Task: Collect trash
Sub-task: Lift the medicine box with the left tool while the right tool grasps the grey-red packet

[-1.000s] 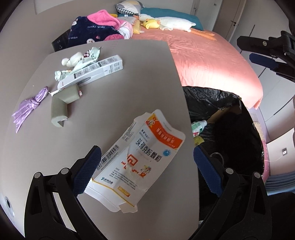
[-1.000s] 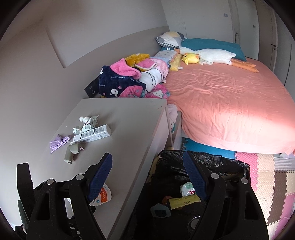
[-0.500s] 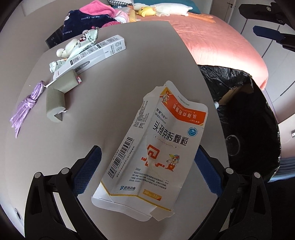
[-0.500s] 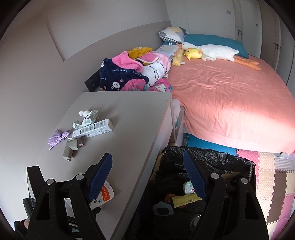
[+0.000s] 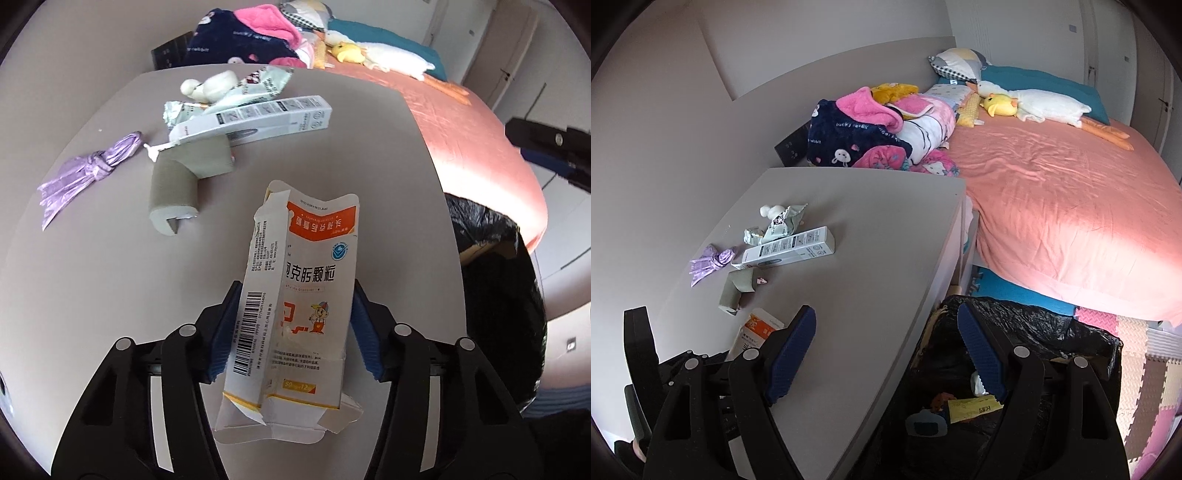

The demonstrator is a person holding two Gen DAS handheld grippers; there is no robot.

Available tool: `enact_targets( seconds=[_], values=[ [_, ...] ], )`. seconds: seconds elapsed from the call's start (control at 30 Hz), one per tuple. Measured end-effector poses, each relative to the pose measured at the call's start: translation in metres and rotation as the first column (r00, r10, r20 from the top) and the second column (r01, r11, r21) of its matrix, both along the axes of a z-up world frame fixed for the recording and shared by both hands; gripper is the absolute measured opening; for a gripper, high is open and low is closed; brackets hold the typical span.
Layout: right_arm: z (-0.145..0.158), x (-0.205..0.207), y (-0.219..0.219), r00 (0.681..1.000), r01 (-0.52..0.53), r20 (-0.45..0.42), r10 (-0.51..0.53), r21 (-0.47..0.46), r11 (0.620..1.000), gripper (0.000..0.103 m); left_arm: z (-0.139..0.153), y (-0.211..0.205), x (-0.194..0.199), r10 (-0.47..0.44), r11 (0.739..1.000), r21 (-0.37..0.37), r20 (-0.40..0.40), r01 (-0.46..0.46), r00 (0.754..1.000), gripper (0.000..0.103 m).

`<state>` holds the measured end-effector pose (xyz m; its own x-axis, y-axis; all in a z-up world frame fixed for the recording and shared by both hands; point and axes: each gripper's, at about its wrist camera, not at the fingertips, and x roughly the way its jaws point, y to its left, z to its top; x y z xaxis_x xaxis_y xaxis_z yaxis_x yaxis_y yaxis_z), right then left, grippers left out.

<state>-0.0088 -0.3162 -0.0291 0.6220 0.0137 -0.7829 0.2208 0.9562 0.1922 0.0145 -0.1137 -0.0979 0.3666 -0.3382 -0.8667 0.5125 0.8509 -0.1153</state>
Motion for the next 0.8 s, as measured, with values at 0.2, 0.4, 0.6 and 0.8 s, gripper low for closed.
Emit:
enact_targets(
  seconds=[0.2,0.4,0.6,0.8],
  values=[
    [-0.005,0.015,0.018,0.999,-0.052,-0.011,0.052,0.004,0.999,0.079,0.007,0.024,0.006,0.112,0.992,-0.067,0.015,-0.111,0.994,0.041],
    [-0.011,0.029,0.035,0.995,-0.095,-0.025,0.096,0.016,0.995,0.079,0.017,0.042,0.003,0.150,0.985,-0.091,0.033,-0.146,0.988,0.039],
    [-0.017,0.048,0.062,0.987,-0.156,-0.038,0.157,0.027,0.987,0.079,0.024,0.068,-0.001,0.194,0.977,-0.100,0.039,-0.189,0.980,0.039],
    [-0.027,0.067,0.096,0.973,-0.221,-0.056,0.223,0.043,0.974,0.079,0.028,0.098,0.001,0.258,0.962,-0.107,0.042,-0.252,0.965,0.039]
  ],
)
